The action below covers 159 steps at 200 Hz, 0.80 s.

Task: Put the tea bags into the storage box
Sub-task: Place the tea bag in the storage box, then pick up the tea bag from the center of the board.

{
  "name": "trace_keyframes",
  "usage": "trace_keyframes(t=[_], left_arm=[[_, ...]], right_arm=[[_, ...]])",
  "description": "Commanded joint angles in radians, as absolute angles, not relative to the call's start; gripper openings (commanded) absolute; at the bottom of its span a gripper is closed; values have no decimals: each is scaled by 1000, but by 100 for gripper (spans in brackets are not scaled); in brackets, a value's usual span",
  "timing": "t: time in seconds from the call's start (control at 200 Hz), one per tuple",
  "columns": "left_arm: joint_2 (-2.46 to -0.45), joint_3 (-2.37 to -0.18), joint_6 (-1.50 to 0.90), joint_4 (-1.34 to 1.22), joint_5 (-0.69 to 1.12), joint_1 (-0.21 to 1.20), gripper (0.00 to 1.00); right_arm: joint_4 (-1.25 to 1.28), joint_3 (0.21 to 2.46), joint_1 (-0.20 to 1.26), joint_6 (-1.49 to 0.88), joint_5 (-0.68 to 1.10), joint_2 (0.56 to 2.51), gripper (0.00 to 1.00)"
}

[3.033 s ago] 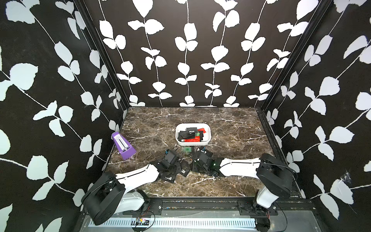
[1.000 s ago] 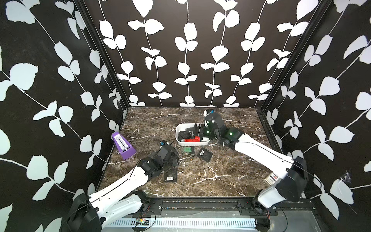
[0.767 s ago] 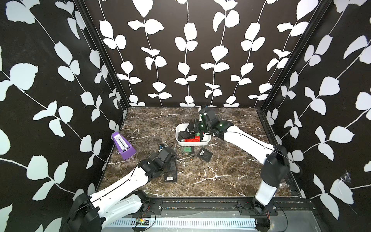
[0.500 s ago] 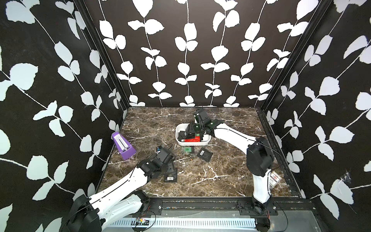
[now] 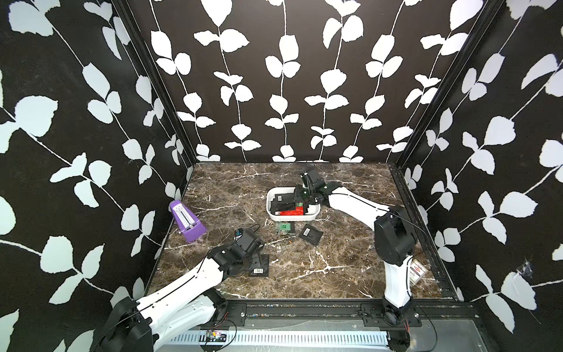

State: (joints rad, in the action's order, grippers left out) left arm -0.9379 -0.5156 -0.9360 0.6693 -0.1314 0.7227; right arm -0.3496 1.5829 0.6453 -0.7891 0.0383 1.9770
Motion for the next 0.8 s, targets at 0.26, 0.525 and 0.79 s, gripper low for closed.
trace_keyframes(t=[0.26,0.525,0.79], left_arm=[[-987,-474,-950,609,-73,712,57],[-1025,-456,-962,529,-4,713,46],[-1089,-448,-979,442,28,721,42]], right_arm=[[-329,1246,643,-785,6,1612,44],[-314,977,717,-860,-7,1362,45],[-302,820,802,-956,-62,1247,45]])
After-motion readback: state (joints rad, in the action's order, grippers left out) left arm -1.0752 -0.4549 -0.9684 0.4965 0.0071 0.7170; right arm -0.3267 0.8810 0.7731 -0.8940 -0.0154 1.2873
